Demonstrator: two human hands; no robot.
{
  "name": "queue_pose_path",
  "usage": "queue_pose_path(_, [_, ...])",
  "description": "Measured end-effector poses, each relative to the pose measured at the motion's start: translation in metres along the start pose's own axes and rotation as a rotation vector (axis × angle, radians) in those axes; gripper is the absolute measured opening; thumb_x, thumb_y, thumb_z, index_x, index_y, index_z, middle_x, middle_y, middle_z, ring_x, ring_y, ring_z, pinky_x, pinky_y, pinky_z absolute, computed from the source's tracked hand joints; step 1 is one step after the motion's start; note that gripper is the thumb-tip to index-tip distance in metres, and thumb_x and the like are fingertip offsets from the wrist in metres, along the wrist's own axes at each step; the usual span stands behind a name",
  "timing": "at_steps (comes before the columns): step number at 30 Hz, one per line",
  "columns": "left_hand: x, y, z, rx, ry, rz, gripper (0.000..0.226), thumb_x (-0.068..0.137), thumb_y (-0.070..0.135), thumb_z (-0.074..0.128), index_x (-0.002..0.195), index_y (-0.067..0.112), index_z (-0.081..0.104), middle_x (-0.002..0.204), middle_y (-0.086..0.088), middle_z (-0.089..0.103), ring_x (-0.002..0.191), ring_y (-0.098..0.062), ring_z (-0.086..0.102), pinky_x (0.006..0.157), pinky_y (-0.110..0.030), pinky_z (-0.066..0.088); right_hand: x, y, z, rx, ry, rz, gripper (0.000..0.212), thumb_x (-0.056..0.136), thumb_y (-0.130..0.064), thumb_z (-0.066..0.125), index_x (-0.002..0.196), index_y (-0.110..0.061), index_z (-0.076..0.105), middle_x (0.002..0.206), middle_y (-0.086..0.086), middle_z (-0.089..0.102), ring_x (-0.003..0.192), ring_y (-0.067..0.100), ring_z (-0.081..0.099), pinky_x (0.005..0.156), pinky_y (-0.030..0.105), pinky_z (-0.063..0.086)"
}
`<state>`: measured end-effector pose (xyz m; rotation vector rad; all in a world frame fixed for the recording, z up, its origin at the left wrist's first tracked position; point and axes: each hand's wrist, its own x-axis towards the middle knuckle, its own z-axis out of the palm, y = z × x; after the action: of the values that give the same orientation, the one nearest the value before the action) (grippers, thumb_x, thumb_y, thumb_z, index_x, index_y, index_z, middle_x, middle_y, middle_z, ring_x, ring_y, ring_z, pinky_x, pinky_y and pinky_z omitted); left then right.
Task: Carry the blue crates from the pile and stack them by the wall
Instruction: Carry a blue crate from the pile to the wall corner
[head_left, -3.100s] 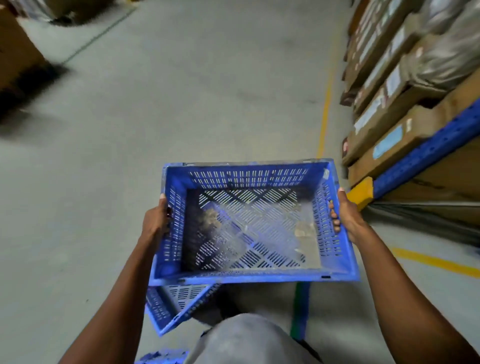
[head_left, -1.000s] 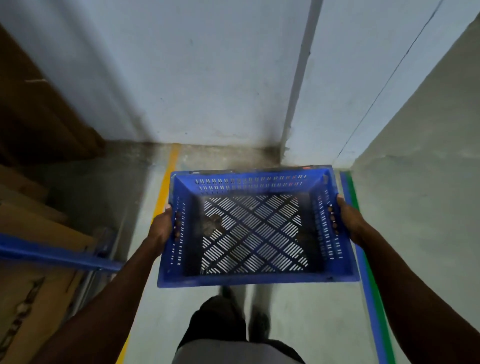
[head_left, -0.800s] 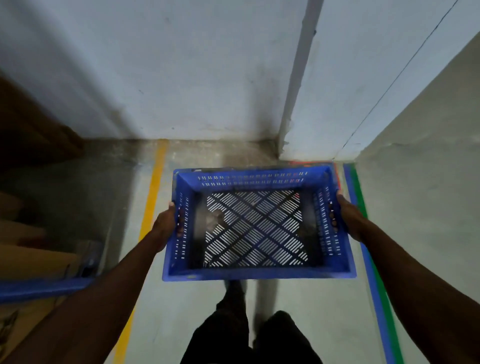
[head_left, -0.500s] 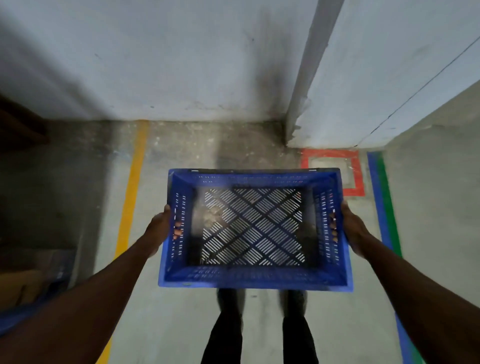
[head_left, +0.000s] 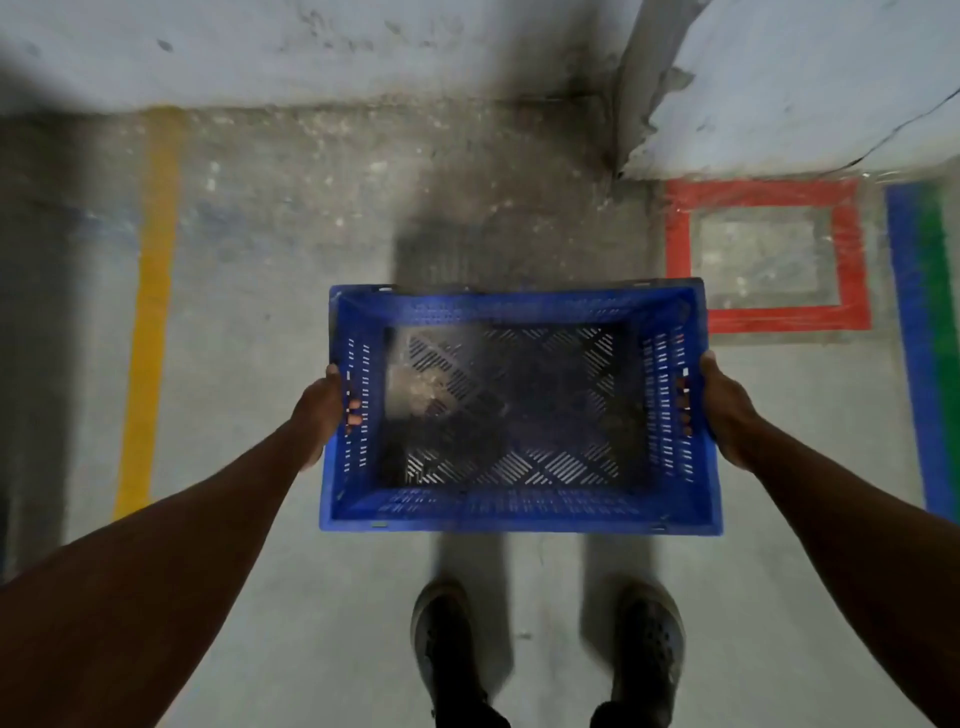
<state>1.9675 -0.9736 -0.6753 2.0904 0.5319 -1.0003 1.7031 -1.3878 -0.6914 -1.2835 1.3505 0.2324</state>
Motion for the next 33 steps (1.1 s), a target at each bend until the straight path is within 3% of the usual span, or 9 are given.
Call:
queue_pose_path(4, [0.033, -0.013, 0.024, 0.003, 0.012, 0.004, 0.052, 0.109, 0.048, 0.025, 0.093, 0.012, 0.059, 0.085, -0.012, 0.063, 0.068, -0.024, 0.060, 0.066, -0.035, 0.051, 0.029, 0.017, 0.011, -0.019, 0.013, 0.034, 0.065, 0.096, -0.073, 0.036, 0.087, -0.014, 0.060, 0.072, 0.007, 0.058, 0.057, 0.022, 0.053, 0.058, 0.036, 0.045])
queue_pose_path(10, [0.058, -0.030, 0.044, -0.033, 0.042, -0.006, 0.054, 0.108, 0.051, 0.024, 0.087, 0.013, 0.056, 0.077, -0.008, 0.059, 0.063, -0.022, 0.056, 0.061, -0.033, 0.048, 0.054, 0.027, 0.020, -0.011, 0.010, 0.043, 0.059, 0.101, -0.067, 0.034, 0.086, -0.014, 0.058, 0.071, 0.006, 0.056, 0.058, 0.021, 0.050, 0.058, 0.035, 0.045])
queue_pose_path(17, [0.068, -0.046, 0.046, -0.035, 0.066, 0.045, 0.055, 0.105, 0.058, 0.024, 0.098, 0.013, 0.055, 0.074, -0.006, 0.058, 0.059, -0.020, 0.053, 0.059, -0.033, 0.045, 0.064, 0.038, 0.022, -0.011, 0.037, 0.008, 0.065, 0.098, -0.072, 0.034, 0.094, -0.012, 0.061, 0.077, 0.009, 0.060, 0.063, 0.024, 0.054, 0.064, 0.038, 0.047])
queue_pose_path(20, [0.072, -0.047, 0.046, -0.005, 0.063, 0.040, 0.061, 0.105, 0.059, 0.023, 0.105, 0.010, 0.058, 0.085, -0.012, 0.064, 0.070, -0.025, 0.061, 0.067, -0.038, 0.051, 0.064, 0.038, 0.024, -0.068, 0.047, -0.016, 0.066, 0.101, -0.069, 0.029, 0.097, -0.011, 0.061, 0.083, 0.013, 0.061, 0.069, 0.027, 0.056, 0.069, 0.041, 0.049])
queue_pose_path(23, [0.068, -0.043, 0.047, 0.092, 0.158, 0.012, 0.072, 0.100, 0.067, 0.024, 0.123, 0.007, 0.057, 0.111, -0.016, 0.067, 0.096, -0.033, 0.065, 0.087, -0.045, 0.054, 0.059, 0.033, 0.024, -0.182, 0.068, -0.009, 0.080, 0.098, -0.074, 0.025, 0.106, -0.005, 0.065, 0.101, 0.018, 0.069, 0.087, 0.033, 0.065, 0.086, 0.049, 0.053])
queue_pose_path(25, [0.052, -0.040, 0.047, 0.285, 0.314, -0.004, 0.071, 0.097, 0.069, 0.032, 0.133, 0.011, 0.052, 0.134, -0.016, 0.056, 0.122, -0.038, 0.052, 0.105, -0.051, 0.041, 0.046, 0.027, 0.020, -0.328, 0.106, 0.024, 0.098, 0.087, -0.086, 0.025, 0.127, -0.003, 0.061, 0.124, 0.023, 0.065, 0.106, 0.039, 0.065, 0.095, 0.052, 0.052])
queue_pose_path(28, [0.004, -0.026, 0.046, 0.352, 0.415, -0.019, 0.058, 0.101, 0.059, 0.036, 0.135, 0.014, 0.051, 0.143, -0.016, 0.047, 0.132, -0.037, 0.041, 0.107, -0.052, 0.029, 0.003, 0.007, 0.012, -0.420, 0.149, 0.030, 0.087, 0.094, -0.074, 0.035, 0.152, -0.009, 0.039, 0.152, 0.021, 0.042, 0.133, 0.041, 0.049, 0.107, 0.057, 0.044])
queue_pose_path(30, [-0.032, -0.011, 0.035, 0.313, 0.370, -0.041, 0.062, 0.101, 0.059, 0.031, 0.131, 0.011, 0.056, 0.138, -0.018, 0.051, 0.129, -0.040, 0.045, 0.107, -0.051, 0.032, -0.036, -0.016, 0.006, -0.426, 0.059, -0.007, 0.075, 0.099, -0.066, 0.036, 0.151, -0.011, 0.042, 0.150, 0.017, 0.047, 0.130, 0.036, 0.052, 0.105, 0.052, 0.045])
queue_pose_path(33, [-0.102, 0.008, 0.009, 0.195, 0.213, 0.064, 0.070, 0.098, 0.058, 0.029, 0.121, 0.003, 0.065, 0.127, -0.023, 0.062, 0.119, -0.043, 0.055, 0.105, -0.051, 0.041, -0.114, -0.061, -0.005, -0.399, -0.047, -0.067, 0.049, 0.105, -0.055, 0.037, 0.120, -0.013, 0.056, 0.123, 0.012, 0.061, 0.111, 0.032, 0.060, 0.100, 0.052, 0.049])
